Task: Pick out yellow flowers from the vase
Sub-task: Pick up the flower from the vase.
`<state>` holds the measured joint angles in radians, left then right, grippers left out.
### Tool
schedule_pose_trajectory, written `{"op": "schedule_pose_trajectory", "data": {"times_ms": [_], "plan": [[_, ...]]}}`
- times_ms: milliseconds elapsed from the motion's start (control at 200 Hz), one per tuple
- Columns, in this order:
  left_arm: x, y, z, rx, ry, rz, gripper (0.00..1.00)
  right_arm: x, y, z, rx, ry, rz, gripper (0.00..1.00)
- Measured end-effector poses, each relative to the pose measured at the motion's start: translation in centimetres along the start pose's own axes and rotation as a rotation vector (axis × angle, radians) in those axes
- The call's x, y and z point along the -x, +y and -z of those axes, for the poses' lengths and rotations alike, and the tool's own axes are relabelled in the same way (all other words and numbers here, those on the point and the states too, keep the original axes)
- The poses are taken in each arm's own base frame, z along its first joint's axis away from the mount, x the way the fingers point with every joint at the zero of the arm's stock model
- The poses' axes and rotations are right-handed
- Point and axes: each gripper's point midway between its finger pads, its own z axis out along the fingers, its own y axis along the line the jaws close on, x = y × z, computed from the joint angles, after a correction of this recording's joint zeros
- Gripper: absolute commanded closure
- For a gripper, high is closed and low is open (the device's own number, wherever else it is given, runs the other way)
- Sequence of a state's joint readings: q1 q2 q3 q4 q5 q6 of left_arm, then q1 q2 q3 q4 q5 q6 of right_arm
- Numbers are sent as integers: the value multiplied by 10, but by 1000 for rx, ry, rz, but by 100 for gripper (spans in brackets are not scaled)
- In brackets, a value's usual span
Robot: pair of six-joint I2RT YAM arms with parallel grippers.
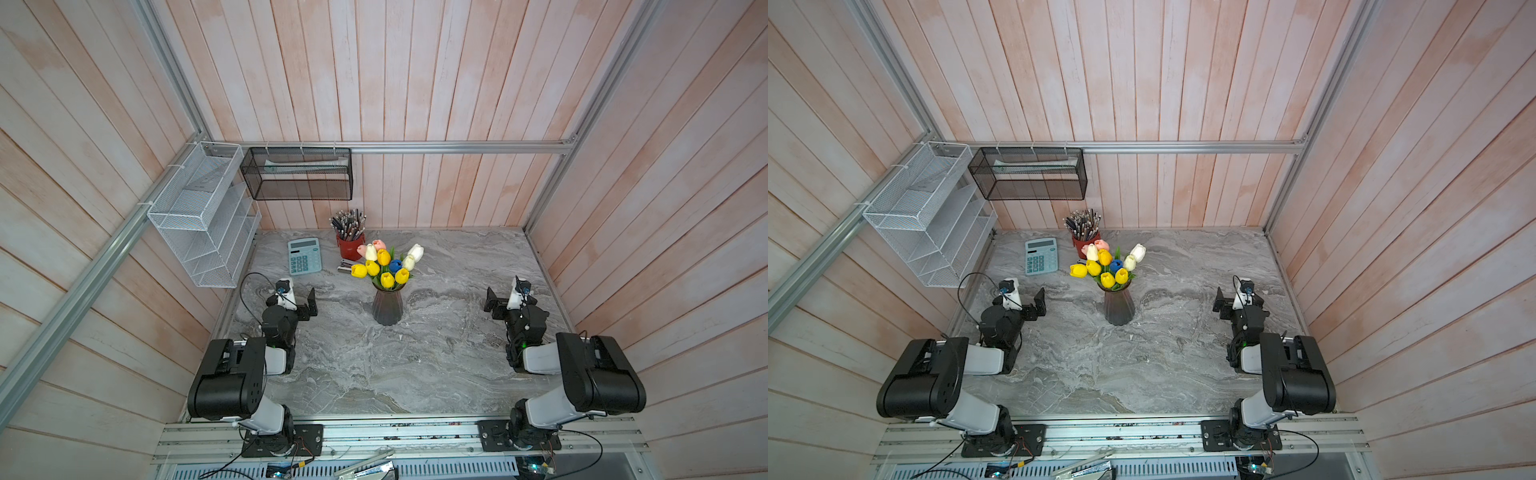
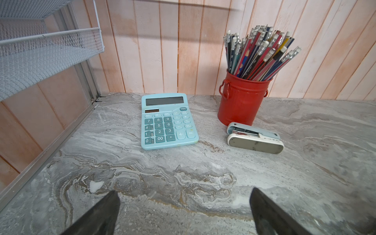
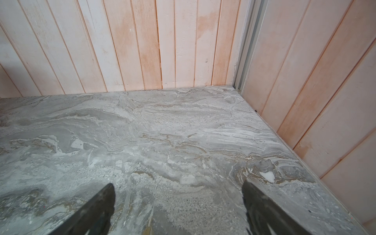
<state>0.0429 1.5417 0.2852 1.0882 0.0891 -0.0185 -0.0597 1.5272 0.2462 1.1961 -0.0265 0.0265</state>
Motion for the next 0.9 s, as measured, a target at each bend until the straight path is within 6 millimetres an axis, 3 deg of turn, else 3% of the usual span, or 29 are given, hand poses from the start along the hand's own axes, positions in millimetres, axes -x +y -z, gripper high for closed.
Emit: {"op": "schedule_pose_trajectory", "data": {"times_ms": [275, 565, 740, 900], "plan": [[8, -1, 3, 7, -8, -3, 0, 8, -1, 4, -9, -4, -1, 2], [92, -11, 38, 10, -159, 20, 0, 89, 4, 19, -6, -116, -36, 1], [113, -21, 49, -32, -136, 103, 1, 128, 32, 33, 116, -154, -62, 2], [130, -46, 50, -159, -72, 168, 3, 139, 76, 44, 267, -134, -52, 5]]}}
